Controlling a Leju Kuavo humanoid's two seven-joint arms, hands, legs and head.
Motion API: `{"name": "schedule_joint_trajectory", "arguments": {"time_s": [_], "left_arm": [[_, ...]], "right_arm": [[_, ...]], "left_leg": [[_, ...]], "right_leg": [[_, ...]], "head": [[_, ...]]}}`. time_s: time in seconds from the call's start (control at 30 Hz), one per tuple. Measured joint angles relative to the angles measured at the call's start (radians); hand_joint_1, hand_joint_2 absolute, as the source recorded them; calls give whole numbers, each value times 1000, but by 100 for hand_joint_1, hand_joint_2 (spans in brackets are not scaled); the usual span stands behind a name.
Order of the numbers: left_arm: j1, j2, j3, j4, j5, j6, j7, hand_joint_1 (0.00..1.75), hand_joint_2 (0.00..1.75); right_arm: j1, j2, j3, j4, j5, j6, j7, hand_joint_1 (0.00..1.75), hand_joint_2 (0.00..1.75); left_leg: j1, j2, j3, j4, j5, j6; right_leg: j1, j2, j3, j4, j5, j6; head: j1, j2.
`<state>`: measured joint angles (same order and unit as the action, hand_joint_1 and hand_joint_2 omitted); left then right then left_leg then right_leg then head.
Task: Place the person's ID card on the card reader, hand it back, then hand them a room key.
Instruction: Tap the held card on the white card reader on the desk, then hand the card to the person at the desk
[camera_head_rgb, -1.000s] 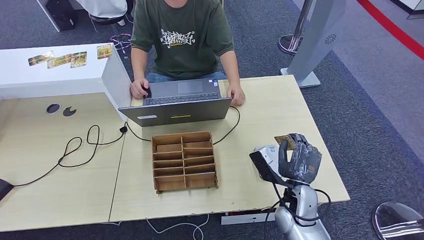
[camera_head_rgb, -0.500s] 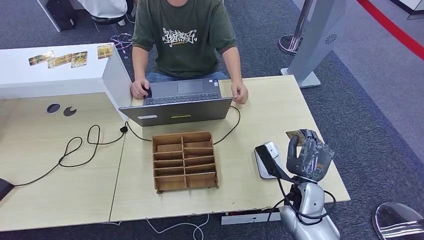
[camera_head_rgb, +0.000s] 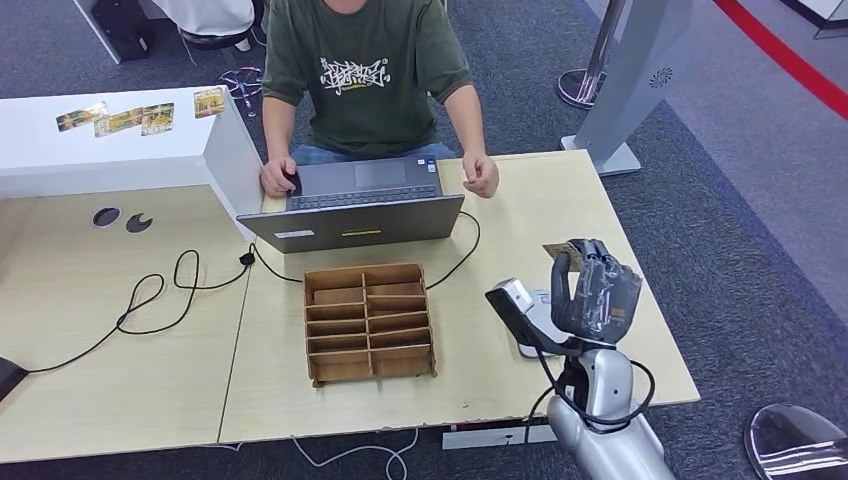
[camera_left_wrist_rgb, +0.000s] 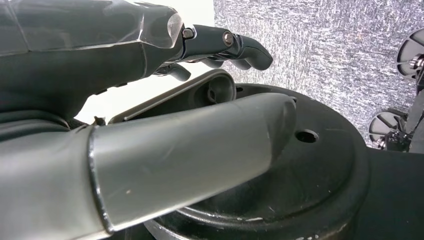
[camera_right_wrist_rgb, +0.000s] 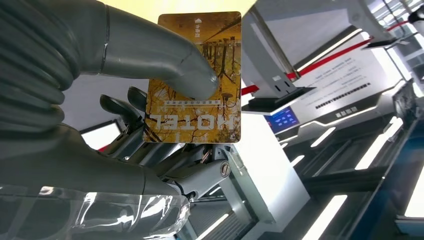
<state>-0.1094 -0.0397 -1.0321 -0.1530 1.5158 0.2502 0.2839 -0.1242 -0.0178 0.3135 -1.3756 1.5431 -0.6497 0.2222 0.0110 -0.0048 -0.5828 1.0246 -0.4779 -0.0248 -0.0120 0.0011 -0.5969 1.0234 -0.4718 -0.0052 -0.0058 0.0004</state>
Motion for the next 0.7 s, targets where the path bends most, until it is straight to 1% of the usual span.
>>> {"name": "schedule_joint_trajectory", "arguments": {"time_s": [0.27, 0.7], "left_arm": [[-1, -2, 0, 0, -11, -4, 2, 0, 0], [-4, -4, -13, 0, -30, -14, 10, 0, 0]], "right_arm": [[-99, 33, -5, 49, -14, 0, -58, 175, 175], [-266, 67, 18, 184, -22, 0, -77, 175, 175]], "left_leg": [[0, 0, 0, 0, 0, 0], [0, 0, 0, 0, 0, 0]], "right_leg": [[0, 0, 0, 0, 0, 0], [0, 0, 0, 0, 0, 0]], "head": [[0, 0], [0, 0]]}}
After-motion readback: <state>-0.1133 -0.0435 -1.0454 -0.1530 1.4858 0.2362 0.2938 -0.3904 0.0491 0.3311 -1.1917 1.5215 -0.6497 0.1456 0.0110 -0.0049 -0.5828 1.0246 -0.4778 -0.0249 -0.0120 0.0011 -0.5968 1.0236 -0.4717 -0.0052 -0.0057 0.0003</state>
